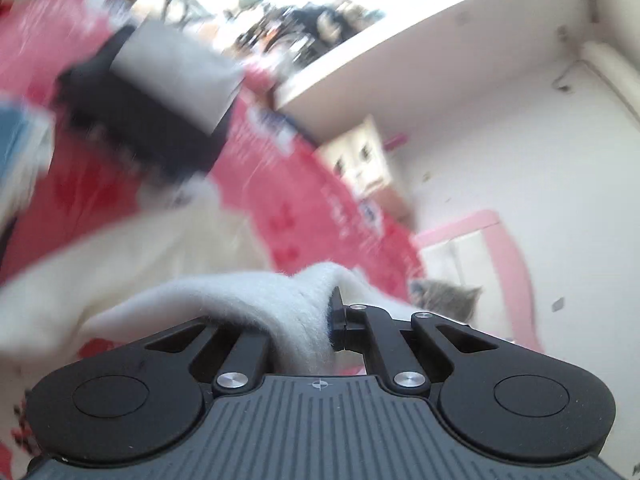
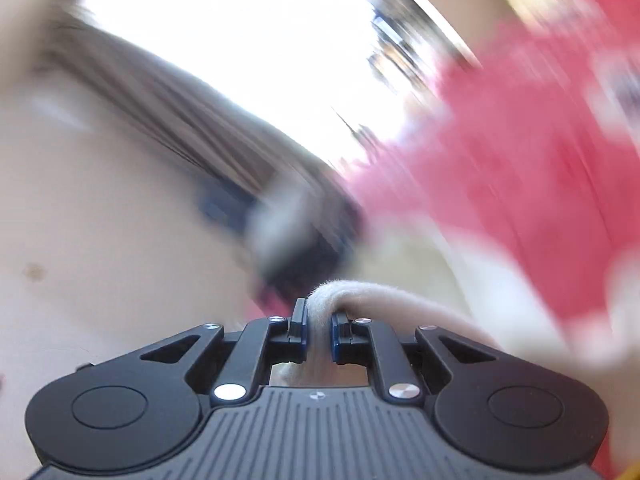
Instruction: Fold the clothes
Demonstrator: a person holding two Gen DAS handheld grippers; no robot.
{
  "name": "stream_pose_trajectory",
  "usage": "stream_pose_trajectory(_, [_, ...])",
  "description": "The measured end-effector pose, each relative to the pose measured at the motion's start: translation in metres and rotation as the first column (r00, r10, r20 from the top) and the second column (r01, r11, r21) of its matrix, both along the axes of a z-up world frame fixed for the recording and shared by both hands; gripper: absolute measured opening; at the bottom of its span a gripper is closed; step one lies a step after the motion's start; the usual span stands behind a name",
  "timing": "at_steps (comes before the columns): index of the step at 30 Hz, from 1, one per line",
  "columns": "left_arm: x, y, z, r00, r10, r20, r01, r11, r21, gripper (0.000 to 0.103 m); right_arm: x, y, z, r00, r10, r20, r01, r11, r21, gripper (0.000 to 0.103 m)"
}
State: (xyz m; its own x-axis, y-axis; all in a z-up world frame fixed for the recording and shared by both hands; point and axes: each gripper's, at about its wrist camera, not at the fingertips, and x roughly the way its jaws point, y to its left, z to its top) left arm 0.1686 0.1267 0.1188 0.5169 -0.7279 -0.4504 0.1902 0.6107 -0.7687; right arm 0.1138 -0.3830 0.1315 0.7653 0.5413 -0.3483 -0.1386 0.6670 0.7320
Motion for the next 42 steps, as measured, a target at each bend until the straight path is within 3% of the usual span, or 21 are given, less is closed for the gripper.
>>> stream_pose_trajectory(2, [-0.012, -0.003, 0.053, 0.993, -0.03, 0.114, 0.026, 0.999, 0.04, 0.003, 0.0, 0.005, 0.073, 0.992, 0.013, 0.124, -0.005, 0.998, -0.063, 0.013])
stream_pose_trajectory(3, [-0.023, -0.009, 0.053, 0.991, -0.057, 0.121, 0.047, 0.996, 0.08, 0.003, -0.006, 0.008, 0.092, 0.987, 0.023, 0.157, -0.011, 0.997, -0.082, 0.013])
stream_pose_trajectory(4, [-0.035, -0.015, 0.054, 0.988, -0.083, 0.127, 0.068, 0.991, 0.119, 0.003, -0.014, 0.009, 0.107, 0.982, 0.034, 0.185, -0.016, 0.995, -0.099, 0.013])
stream_pose_trajectory(6, [-0.058, -0.026, 0.055, 0.981, -0.137, 0.136, 0.109, 0.974, 0.198, 0.003, -0.036, 0.01, 0.107, 0.981, 0.056, 0.185, -0.035, 0.993, -0.115, 0.013])
stream_pose_trajectory(7, [-0.07, -0.031, 0.053, 0.977, -0.164, 0.133, 0.129, 0.963, 0.236, 0.003, -0.049, 0.011, 0.085, 0.99, 0.062, 0.128, -0.047, 0.992, -0.119, 0.013])
stream_pose_trajectory(10, [-0.106, -0.033, -0.015, 0.972, -0.233, -0.024, 0.229, 0.921, 0.314, 0.003, -0.088, 0.013, 0.018, 0.996, 0.08, -0.043, -0.085, 0.988, -0.128, 0.013])
stream_pose_trajectory(12, [-0.127, -0.037, -0.069, 0.952, -0.266, -0.154, 0.304, 0.886, 0.349, 0.003, -0.114, 0.014, -0.03, 0.983, 0.088, -0.163, -0.109, 0.986, -0.128, 0.013])
stream_pose_trajectory(14, [-0.142, -0.046, -0.146, 0.903, -0.273, -0.332, 0.39, 0.845, 0.367, 0.003, -0.135, 0.017, -0.107, 0.94, 0.086, -0.331, -0.127, 0.986, -0.105, 0.012])
stream_pose_trajectory(17, [-0.162, -0.063, -0.254, 0.796, -0.244, -0.554, 0.504, 0.775, 0.383, 0.003, -0.159, 0.022, -0.216, 0.835, 0.057, -0.548, -0.124, 0.988, -0.087, 0.012])
stream_pose_trajectory(19, [-0.167, -0.067, -0.284, 0.768, -0.234, -0.596, 0.529, 0.756, 0.385, 0.003, -0.176, 0.026, -0.265, 0.773, 0.036, -0.633, -0.129, 0.986, -0.102, 0.012])
stream_pose_trajectory(20, [-0.17, -0.07, -0.297, 0.756, -0.231, -0.612, 0.542, 0.746, 0.387, 0.003, -0.185, 0.026, -0.274, 0.765, 0.029, -0.644, -0.119, 0.988, -0.097, 0.012])
stream_pose_trajectory(21, [-0.171, -0.072, -0.297, 0.761, -0.247, -0.6, 0.553, 0.731, 0.399, 0.003, -0.192, 0.025, -0.281, 0.76, 0.023, -0.65, -0.108, 0.99, -0.091, 0.012])
stream_pose_trajectory(24, [-0.173, -0.075, -0.293, 0.759, -0.286, -0.584, 0.585, 0.694, 0.42, 0.009, -0.204, 0.026, -0.269, 0.796, 0.034, -0.605, -0.114, 0.989, -0.094, 0.013])
stream_pose_trajectory(26, [-0.177, -0.075, -0.296, 0.756, -0.3, -0.582, 0.601, 0.67, 0.436, 0.017, -0.204, 0.028, -0.273, 0.78, 0.018, -0.626, -0.128, 0.983, -0.131, 0.015])
stream_pose_trajectory(29, [-0.183, -0.065, -0.287, 0.761, -0.313, -0.568, 0.596, 0.682, 0.424, 0.028, -0.201, 0.024, -0.292, 0.709, -0.028, -0.704, -0.199, 0.95, -0.239, 0.021])
stream_pose_trajectory(32, [-0.185, -0.04, -0.272, 0.766, -0.321, -0.556, 0.58, 0.718, 0.385, 0.039, -0.216, 0.006, -0.282, 0.738, -0.023, -0.674, -0.168, 0.962, -0.217, 0.027])
stream_pose_trajectory(33, [-0.185, -0.03, -0.267, 0.772, -0.322, -0.548, 0.572, 0.728, 0.378, 0.042, -0.22, 0.0, -0.275, 0.763, -0.024, -0.646, -0.152, 0.965, -0.215, 0.03])
stream_pose_trajectory(35, [-0.187, -0.013, -0.261, 0.799, -0.298, -0.521, 0.529, 0.76, 0.376, 0.043, -0.225, -0.014, -0.266, 0.804, -0.016, -0.595, -0.098, 0.982, -0.159, 0.033])
stream_pose_trajectory(38, [-0.184, -0.003, -0.263, 0.852, -0.202, -0.483, 0.416, 0.822, 0.389, 0.043, -0.212, -0.016, -0.265, 0.824, -0.019, -0.566, -0.057, 0.992, -0.115, 0.036])
stream_pose_trajectory(40, [-0.176, 0.003, -0.271, 0.869, -0.162, -0.468, 0.376, 0.83, 0.411, 0.043, -0.197, -0.008, -0.268, 0.838, -0.025, -0.545, -0.052, 0.991, -0.125, 0.036])
stream_pose_trajectory(42, [-0.172, -0.002, -0.285, 0.872, -0.139, -0.469, 0.368, 0.819, 0.44, 0.042, -0.179, 0.002, -0.278, 0.833, -0.023, -0.552, -0.055, 0.991, -0.125, 0.036])
